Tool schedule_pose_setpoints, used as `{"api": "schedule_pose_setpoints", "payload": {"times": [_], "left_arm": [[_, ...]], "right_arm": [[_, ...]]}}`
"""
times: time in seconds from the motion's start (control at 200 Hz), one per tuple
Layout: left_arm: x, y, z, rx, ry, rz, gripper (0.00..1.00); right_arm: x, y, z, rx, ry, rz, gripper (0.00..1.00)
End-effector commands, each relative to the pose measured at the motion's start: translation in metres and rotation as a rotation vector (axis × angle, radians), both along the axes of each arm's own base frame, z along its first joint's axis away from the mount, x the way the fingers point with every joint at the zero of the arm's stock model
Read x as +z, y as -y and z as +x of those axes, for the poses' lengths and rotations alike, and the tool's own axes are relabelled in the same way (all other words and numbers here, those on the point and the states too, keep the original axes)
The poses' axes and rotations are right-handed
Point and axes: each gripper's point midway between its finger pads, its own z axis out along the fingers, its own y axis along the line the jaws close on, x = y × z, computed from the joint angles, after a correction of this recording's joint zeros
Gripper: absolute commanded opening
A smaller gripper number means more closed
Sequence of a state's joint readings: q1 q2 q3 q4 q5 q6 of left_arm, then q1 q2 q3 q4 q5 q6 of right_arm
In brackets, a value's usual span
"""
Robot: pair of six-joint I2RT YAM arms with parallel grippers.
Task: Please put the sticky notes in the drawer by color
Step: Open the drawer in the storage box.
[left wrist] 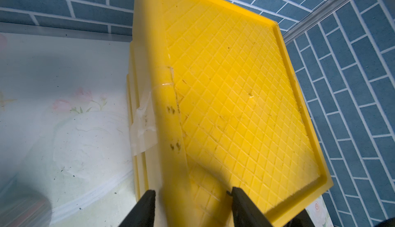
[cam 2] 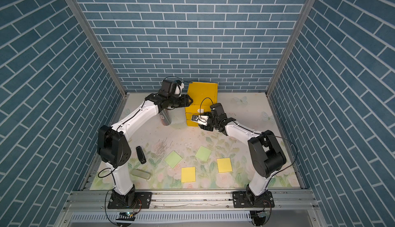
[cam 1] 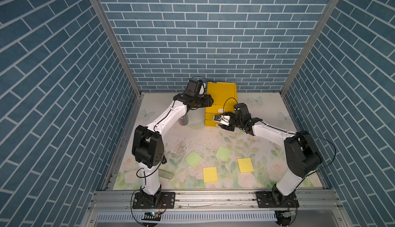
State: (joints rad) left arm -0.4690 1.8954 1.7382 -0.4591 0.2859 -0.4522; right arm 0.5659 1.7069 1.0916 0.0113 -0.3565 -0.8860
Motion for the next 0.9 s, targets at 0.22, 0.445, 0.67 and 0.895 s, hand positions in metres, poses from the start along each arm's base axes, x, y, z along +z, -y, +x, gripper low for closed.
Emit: {"api": "schedule_pose_setpoints", "payload": {"times": [0.22,0.445,0.67,0.895], "left_arm": [[-0.02,0.0,-0.005,-0.01,-0.051,0.036,0.61],[-0.023,-0.001,-0.006,-0.006,-0.053,0.034,0.61],[-0.021,-0.001,-0.008,-0.007,-0.054,0.033,0.61],[-0.006,0.003,-0.012,-0.01,-0.032,0.02,0.62]], "right_arm": [[-0.031,0.006,-0.102,0.044,-0.252,-0.038,0.54],[-0.017,0.006,-0.141,0.077,-0.286,0.032,0.55],[-0.018,0.002,-0.138,0.047,-0.296,0.037,0.54],[0.027,-0.014,-0.121,0.036,-0.202,0.168,0.58]]}}
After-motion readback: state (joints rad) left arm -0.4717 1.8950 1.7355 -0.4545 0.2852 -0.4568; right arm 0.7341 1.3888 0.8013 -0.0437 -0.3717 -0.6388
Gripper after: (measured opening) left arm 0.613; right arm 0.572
